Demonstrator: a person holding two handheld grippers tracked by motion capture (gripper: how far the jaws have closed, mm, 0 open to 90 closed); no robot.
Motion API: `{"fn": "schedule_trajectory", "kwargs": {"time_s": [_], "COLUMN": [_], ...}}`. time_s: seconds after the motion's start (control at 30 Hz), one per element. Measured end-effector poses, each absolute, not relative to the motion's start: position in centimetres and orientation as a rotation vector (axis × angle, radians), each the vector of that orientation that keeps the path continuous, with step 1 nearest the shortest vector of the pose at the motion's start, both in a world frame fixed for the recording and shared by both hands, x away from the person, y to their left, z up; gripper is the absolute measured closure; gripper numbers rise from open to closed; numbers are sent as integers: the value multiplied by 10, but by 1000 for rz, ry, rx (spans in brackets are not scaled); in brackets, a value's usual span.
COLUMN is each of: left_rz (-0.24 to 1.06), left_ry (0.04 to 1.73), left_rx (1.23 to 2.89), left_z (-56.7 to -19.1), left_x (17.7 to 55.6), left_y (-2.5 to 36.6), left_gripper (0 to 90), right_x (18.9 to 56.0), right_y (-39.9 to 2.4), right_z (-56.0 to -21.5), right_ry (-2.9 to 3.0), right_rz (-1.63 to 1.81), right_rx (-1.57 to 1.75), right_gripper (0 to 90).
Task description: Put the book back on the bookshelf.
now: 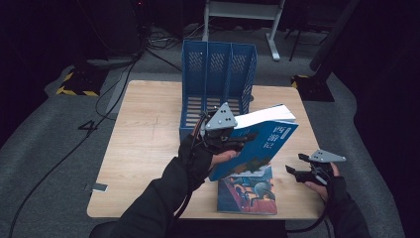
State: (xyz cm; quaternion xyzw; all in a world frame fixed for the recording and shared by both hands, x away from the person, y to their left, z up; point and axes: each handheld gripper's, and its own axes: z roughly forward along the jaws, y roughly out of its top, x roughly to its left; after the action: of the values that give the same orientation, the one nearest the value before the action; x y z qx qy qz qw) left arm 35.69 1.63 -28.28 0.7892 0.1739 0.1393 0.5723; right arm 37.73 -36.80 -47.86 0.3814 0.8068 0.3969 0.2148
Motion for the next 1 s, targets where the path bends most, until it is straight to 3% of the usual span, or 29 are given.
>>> {"fn": "schedule_trajectory", "kwargs": {"time_s": [0.47,1.0], "left_rz": [493,607], "left_ry": [497,657], "left_rx": [1796,1736], "left_z": [-242,-232], "left_x": [364,379], "left_y": [58,116], "left_gripper": [607,607], "right_x": [382,384], "right_y": [-369,-369], "right_z": [-492,-501], "right_ry": [2256,2280], "right_rz": [1067,1030], "right_rx": [1123,1153], "right_gripper": [227,235]}}
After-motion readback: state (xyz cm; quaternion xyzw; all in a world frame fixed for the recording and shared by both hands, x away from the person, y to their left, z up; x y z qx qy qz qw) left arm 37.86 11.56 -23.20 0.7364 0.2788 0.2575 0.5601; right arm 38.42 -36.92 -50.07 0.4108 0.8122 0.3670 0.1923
